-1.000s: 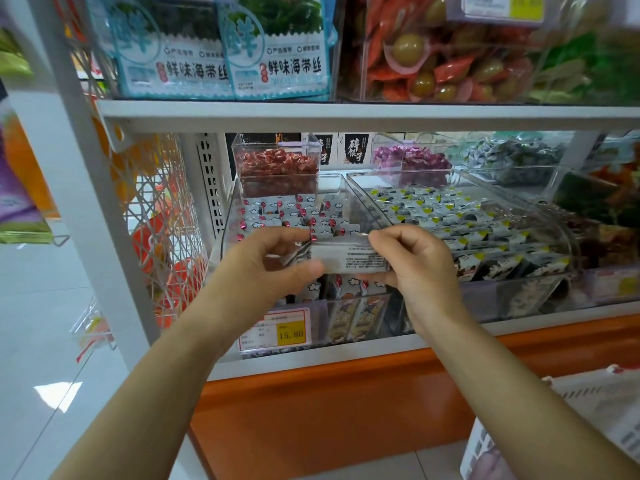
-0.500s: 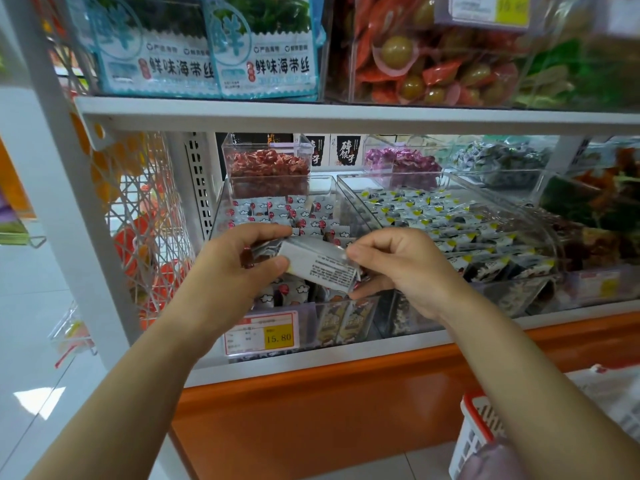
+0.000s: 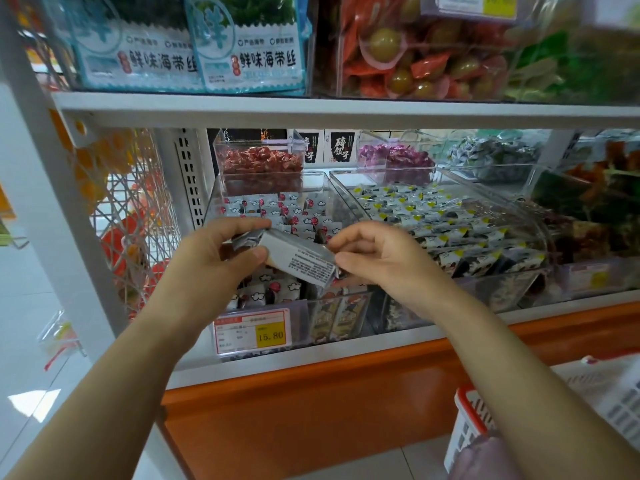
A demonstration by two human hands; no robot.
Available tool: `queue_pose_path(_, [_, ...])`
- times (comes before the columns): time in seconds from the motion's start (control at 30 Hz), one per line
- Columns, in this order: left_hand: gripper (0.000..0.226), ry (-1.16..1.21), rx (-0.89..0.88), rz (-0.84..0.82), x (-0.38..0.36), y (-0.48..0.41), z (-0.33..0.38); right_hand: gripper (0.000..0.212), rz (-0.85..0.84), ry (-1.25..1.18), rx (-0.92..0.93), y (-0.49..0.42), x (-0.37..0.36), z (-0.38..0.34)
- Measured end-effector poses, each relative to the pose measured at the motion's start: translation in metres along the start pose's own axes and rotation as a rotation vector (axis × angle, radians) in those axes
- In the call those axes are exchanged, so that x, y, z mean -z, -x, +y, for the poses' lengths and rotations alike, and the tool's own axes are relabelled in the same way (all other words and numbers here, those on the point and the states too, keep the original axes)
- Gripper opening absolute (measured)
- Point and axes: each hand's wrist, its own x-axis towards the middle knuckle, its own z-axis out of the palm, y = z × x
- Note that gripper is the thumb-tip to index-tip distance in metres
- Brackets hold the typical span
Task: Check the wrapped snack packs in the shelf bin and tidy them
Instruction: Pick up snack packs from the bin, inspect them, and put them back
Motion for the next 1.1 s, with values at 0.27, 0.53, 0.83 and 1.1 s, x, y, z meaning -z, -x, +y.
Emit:
queue_pose_path(0.27, [0.03, 0.016, 0.016, 0.064, 0.002, 0.001, 0.006, 0.005, 0.063, 0.07, 0.063, 0.005, -0.001, -0.002])
queue_pose_path(0.53, [0.031, 0.027, 0.04, 0.077, 0.002, 0.001, 0.005, 0.013, 0.106, 0.092, 0.025, 0.004, -0.011, -0.003])
queue_pose_path(0.83, [0.031, 0.058, 0.042, 0.078, 0.0, 0.002, 0.005, 0.018, 0.226, -0.47, -0.156, 0.003, -0.02, -0.005])
queue_pose_path(1.1, [0.01, -0.006, 0.025, 0.151, -0.001, -0.003, -0.004, 0.012, 0.261, -0.294, 0.053, 0.006, -0.026, 0.0])
